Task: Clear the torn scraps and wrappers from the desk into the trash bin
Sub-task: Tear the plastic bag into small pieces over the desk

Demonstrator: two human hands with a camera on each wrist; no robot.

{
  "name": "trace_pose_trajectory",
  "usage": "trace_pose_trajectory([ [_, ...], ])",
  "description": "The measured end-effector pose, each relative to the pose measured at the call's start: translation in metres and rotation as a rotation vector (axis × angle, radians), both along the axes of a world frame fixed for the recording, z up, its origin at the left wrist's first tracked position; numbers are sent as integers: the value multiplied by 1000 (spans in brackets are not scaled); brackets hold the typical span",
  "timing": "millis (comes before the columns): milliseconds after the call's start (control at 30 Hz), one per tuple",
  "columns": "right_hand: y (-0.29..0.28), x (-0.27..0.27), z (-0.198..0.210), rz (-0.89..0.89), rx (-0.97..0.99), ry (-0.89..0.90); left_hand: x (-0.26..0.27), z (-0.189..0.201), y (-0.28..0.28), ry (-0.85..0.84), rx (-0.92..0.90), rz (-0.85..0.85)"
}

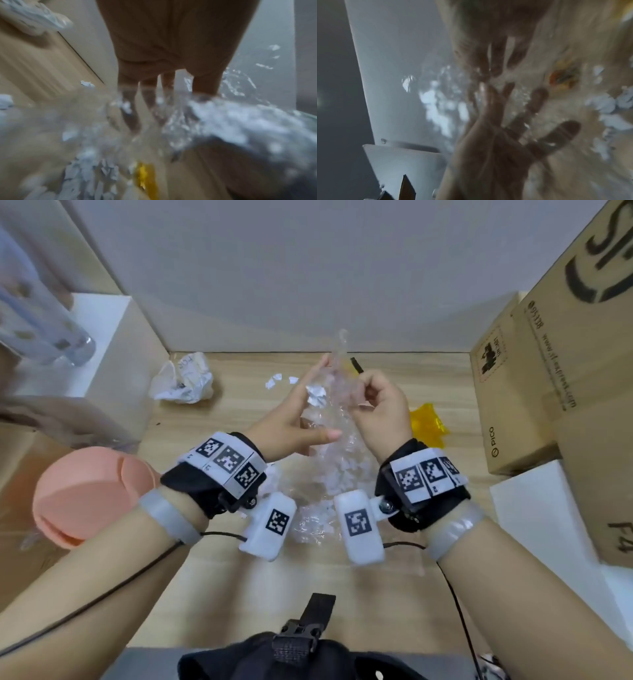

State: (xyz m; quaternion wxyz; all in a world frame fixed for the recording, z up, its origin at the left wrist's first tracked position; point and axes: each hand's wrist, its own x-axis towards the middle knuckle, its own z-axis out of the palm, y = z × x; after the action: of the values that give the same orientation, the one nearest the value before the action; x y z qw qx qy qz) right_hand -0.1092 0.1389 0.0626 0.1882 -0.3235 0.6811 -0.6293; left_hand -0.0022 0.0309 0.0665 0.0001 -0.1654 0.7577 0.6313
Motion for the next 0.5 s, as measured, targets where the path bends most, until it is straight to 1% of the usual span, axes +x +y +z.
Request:
trace_pose_trajectory([
  [100,1,5,2,51,53,7,0,7,4,92,-7,69],
  [133,4,5,4,78,79,16,0,8,4,118,-19,134],
  [200,17,-1,7,165,168,39,2,8,-1,154,16,346],
  [267,30,-5,10,379,299,46,3,10,-9,196,149,547],
  [300,35,-4,9,490,365,56,3,13,-11,226,237,600],
  [333,38,0,8,561,418,67,3,16,-10,256,330,624],
  [367,38,6,8,590,437,83,3,19,-7,277,415,621],
  [433,32,18,11,561,348,112,2,20,7,257,522,543],
  [467,28,22,12,528,276,104,1,19,14,201,497,484],
  [500,24,22,12,497,213,76,0,18,21,138,415,435],
])
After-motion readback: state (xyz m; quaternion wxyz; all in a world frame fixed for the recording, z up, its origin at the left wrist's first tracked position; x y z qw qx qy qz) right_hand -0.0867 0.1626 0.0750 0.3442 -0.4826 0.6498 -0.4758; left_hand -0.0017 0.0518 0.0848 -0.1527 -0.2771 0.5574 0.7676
